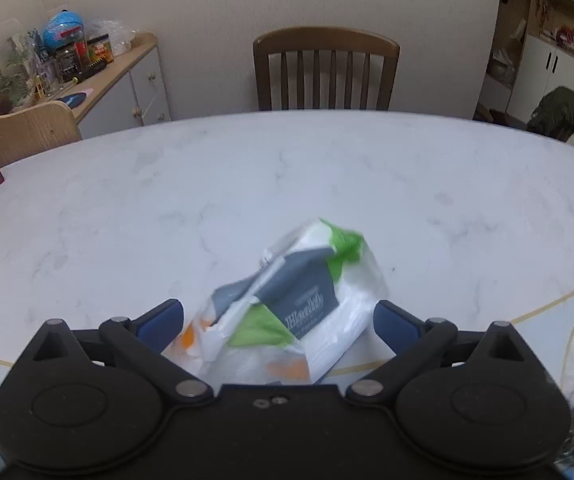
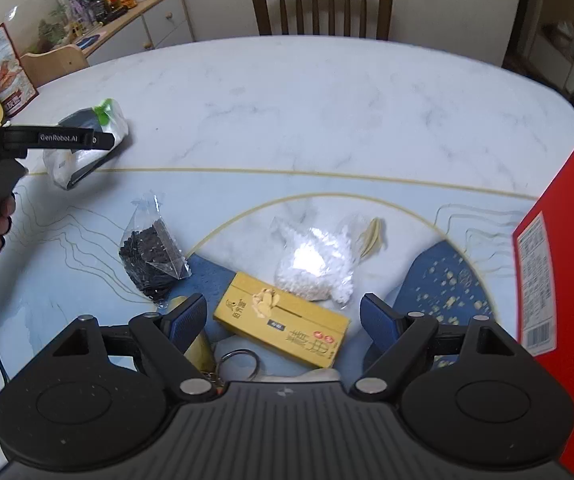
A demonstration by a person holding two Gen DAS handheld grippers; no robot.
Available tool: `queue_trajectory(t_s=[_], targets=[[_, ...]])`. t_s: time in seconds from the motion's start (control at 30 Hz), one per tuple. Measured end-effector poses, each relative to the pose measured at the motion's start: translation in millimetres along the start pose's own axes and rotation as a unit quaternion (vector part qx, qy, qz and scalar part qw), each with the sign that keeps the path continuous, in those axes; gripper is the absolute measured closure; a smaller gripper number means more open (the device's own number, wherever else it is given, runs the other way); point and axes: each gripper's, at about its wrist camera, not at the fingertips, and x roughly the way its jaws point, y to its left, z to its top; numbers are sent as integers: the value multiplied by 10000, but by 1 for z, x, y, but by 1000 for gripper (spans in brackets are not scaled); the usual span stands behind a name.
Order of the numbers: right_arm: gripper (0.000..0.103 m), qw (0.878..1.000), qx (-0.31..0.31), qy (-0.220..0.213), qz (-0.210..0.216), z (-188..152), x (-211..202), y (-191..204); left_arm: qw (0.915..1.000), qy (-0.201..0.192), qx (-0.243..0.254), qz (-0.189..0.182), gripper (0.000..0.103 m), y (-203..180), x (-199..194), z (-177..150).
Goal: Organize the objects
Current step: 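Grasp white wet-wipe pack with left tool while right tool grasps yellow box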
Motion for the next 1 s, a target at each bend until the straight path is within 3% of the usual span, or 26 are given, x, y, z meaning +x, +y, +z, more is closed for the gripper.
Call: queue_trajectory(t_s=[0.47, 0.83, 1.0], targets=[[19, 9984, 488, 192, -200, -4, 21, 2, 9999, -74, -85, 30, 24, 0, 7, -5], [28, 9974, 679, 136, -195, -7, 15, -2, 9996, -264, -113, 68, 57, -6, -1, -6], [28, 9974, 694, -2, -172, -2, 0, -3, 9993, -268, -261, 50, 60, -4, -7, -6]])
